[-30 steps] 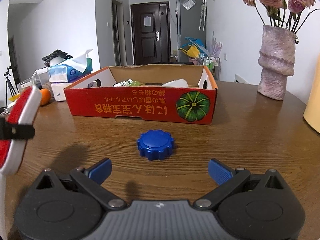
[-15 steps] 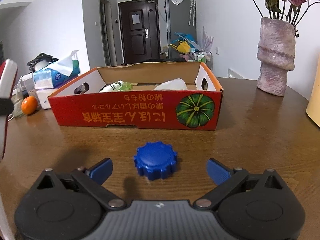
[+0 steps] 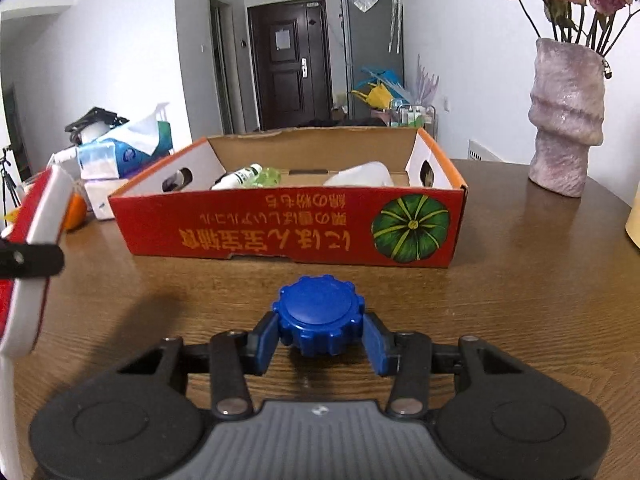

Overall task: Organize rigid objects
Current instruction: 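Grasp the blue bottle cap with the right tool while the left tool holds the red brush, then carry the red brush and blue cap over the cardboard box with both tools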

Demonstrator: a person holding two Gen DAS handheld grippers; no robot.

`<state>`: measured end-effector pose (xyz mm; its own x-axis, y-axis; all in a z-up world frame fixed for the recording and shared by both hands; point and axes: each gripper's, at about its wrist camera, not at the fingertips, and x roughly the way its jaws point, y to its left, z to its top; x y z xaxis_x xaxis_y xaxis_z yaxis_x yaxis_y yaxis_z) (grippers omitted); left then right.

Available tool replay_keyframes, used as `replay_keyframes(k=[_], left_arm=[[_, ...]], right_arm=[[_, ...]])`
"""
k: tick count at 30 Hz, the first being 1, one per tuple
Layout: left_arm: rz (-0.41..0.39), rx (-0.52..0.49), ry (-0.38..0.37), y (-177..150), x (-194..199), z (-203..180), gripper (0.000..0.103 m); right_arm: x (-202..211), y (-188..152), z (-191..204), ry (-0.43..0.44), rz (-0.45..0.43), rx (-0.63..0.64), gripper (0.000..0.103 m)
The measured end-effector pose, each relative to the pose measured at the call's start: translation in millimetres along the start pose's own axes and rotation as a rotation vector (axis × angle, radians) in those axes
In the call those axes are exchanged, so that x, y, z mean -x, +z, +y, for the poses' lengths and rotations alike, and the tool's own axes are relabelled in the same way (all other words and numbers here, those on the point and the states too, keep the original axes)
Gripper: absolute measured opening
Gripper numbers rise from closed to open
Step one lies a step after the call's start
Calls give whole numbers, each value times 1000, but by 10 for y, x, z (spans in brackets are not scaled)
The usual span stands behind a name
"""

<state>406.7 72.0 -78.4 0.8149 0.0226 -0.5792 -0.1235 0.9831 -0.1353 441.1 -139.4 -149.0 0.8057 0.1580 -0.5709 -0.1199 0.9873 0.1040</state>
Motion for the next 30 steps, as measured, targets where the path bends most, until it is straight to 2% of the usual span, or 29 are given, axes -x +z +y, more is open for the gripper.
replay_keyframes(k=[3, 8, 12, 20, 22, 24, 26, 30], left_arm=[[27, -25, 7, -48, -103, -30, 57], [145, -68, 16, -195, -360, -96, 57], [196, -89, 42, -280, -503, -99, 57], [178, -129, 74, -337, -528, -156, 57], [178, -125, 77, -333, -533, -149, 59], [185, -114, 107, -338, -537, -131, 76], [194, -96, 121, -339, -539, -98, 81], [191, -101, 128, -353, -527, -107, 82]], right_arm=[[10, -7, 7, -3, -1, 6, 45], [17, -13, -6, -7, 2, -2, 45], [15, -7, -34, -14, 1, -16, 45], [17, -16, -34, -9, 3, -14, 45], [17, -18, -37, -8, 4, -16, 45], [13, -19, -40, -7, 6, -18, 45], [13, -22, -44, -5, 7, -19, 45], [14, -20, -53, -2, 8, -25, 45]])
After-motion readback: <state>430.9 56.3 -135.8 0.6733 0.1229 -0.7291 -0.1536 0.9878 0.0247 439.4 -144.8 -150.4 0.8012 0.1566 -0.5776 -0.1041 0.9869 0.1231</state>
